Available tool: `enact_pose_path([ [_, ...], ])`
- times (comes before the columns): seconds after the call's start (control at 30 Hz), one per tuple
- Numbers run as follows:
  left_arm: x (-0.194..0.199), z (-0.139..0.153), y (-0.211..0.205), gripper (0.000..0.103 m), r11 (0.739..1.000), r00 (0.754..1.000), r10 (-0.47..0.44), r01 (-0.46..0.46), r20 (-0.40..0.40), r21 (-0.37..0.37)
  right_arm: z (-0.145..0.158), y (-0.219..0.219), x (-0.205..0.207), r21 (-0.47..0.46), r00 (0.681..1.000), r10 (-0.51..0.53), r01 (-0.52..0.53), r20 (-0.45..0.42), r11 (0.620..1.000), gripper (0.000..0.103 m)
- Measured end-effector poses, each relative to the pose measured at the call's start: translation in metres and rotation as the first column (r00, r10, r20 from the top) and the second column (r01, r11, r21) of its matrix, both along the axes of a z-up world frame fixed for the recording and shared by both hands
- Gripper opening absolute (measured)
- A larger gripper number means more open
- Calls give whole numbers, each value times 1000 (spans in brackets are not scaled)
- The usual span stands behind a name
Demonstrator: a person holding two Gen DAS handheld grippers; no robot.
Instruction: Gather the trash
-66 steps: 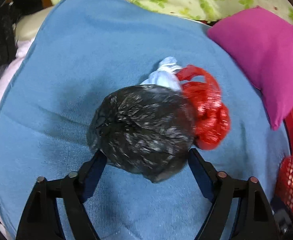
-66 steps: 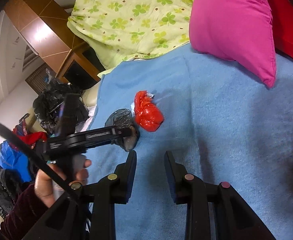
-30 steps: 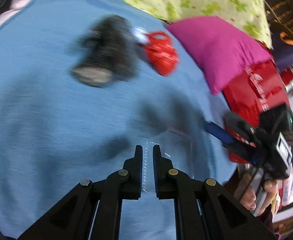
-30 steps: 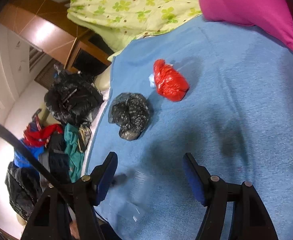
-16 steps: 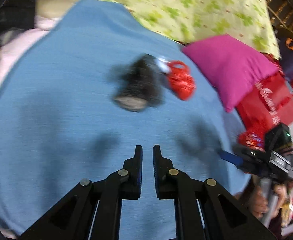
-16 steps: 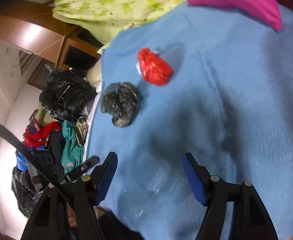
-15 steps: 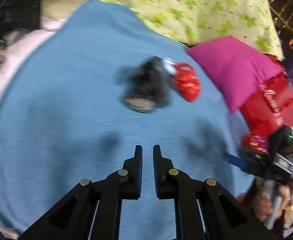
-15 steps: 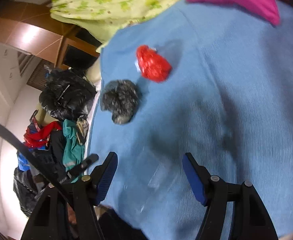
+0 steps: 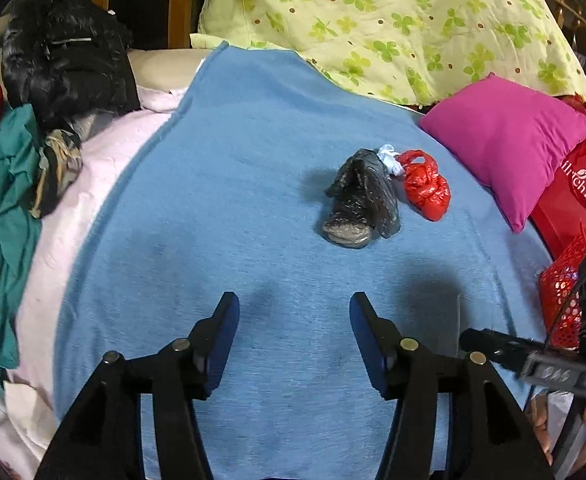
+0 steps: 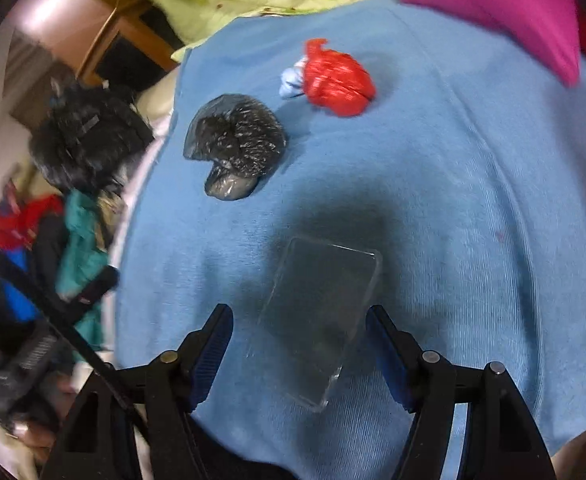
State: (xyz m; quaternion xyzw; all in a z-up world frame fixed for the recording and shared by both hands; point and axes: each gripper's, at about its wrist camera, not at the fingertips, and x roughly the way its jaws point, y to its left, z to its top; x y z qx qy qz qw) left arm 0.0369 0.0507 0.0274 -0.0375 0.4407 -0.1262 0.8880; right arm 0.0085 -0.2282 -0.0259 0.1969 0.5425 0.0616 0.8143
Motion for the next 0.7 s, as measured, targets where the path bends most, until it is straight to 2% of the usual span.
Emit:
enact_pose_path([
  [0.2, 6, -2, 14, 60, 999, 999, 42, -42, -12, 5, -15, 20, 4, -164, 999, 32, -32, -6, 986, 72],
  [0.3, 10, -3, 14, 60, 999, 999, 45, -45, -17, -3, -13, 19, 4, -179, 997, 72, -68, 18, 982, 70],
  [0.4, 18, -2, 3, 60, 1000, 1000, 27, -27, -14, 2, -12, 11, 3, -160, 995, 95, -90, 26, 983, 66],
  [0.5, 29, 2, -15, 60, 1000, 1000, -5, 5, -1, 5, -7, -7, 1, -135, 997, 72, -66, 40, 989, 65],
  [0.63, 54, 3, -47, 75, 999, 999, -33, 33, 3, -3, -1, -40, -1, -56, 998, 4, -1, 56, 998, 65],
  [0.7, 70, 0, -68, 76, 999, 999, -52, 52, -10, -5, 4, -52, -4, -36, 997, -25, 27, 73, 999, 65],
])
